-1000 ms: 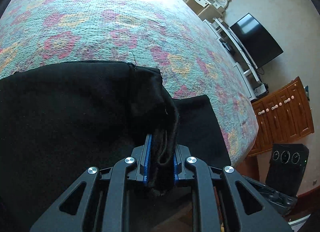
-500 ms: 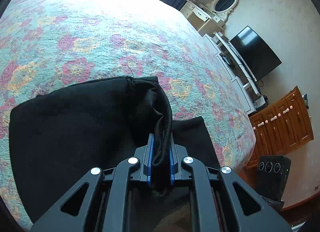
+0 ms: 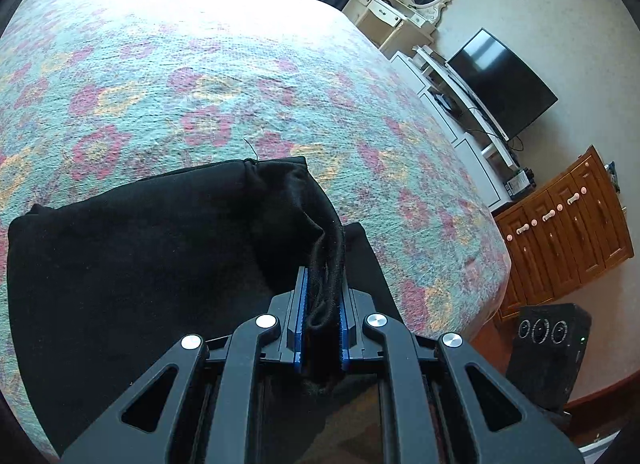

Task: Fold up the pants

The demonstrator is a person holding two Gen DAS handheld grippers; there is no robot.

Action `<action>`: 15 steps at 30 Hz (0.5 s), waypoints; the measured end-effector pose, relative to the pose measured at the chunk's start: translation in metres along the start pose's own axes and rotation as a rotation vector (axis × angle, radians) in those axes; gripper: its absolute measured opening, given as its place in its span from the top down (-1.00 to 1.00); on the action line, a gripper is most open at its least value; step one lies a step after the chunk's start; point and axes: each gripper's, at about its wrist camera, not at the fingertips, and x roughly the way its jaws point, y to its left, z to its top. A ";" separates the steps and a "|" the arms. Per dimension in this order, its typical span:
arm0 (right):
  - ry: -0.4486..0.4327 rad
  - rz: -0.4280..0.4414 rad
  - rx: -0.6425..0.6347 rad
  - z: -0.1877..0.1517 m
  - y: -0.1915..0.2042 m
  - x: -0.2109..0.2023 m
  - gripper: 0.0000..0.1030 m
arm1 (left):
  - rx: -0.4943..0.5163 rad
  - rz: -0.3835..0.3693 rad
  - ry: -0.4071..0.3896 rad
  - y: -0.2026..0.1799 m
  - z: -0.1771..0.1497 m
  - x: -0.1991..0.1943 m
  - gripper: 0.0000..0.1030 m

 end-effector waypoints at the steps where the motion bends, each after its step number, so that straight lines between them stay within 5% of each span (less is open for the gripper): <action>1: -0.014 -0.006 0.005 0.001 -0.001 -0.003 -0.47 | 0.008 0.012 0.007 -0.003 -0.002 0.006 0.76; 9: -0.029 -0.017 0.027 0.002 -0.010 -0.003 -0.47 | 0.040 0.075 0.044 -0.013 -0.018 0.042 0.72; 15: -0.075 -0.002 0.051 0.005 -0.022 -0.015 -0.51 | -0.041 0.061 0.031 -0.003 -0.027 0.033 -0.03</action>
